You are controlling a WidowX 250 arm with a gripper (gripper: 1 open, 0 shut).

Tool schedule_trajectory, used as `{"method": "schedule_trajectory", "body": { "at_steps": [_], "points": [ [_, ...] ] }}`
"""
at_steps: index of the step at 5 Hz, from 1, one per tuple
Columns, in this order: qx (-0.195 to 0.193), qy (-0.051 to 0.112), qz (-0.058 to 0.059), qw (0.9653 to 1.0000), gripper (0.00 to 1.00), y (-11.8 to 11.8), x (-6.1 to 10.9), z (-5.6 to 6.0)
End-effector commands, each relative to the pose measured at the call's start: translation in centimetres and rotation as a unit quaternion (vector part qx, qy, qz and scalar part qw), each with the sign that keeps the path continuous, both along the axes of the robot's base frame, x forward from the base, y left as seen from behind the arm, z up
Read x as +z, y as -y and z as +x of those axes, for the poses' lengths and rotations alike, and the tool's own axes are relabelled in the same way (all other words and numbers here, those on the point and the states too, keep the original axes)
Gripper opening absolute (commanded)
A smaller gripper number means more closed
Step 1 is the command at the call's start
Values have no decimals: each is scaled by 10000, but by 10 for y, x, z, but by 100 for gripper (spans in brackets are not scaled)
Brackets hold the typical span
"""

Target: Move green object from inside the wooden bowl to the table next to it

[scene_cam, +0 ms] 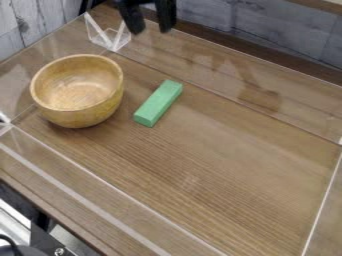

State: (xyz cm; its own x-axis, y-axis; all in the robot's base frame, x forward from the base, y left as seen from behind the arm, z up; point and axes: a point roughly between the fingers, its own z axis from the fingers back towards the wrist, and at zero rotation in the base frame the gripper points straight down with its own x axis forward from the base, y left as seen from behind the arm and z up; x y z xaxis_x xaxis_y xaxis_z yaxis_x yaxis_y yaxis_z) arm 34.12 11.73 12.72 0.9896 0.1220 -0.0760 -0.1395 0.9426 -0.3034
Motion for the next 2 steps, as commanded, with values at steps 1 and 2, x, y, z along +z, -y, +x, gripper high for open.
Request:
{"method": "schedule_trajectory", "body": {
  "at_steps": [1,2],
  "points": [
    [-53,230,282,9993,0,-16,1,5],
    [-155,165,398,9989,0,-24,-20,7]
  ]
}}
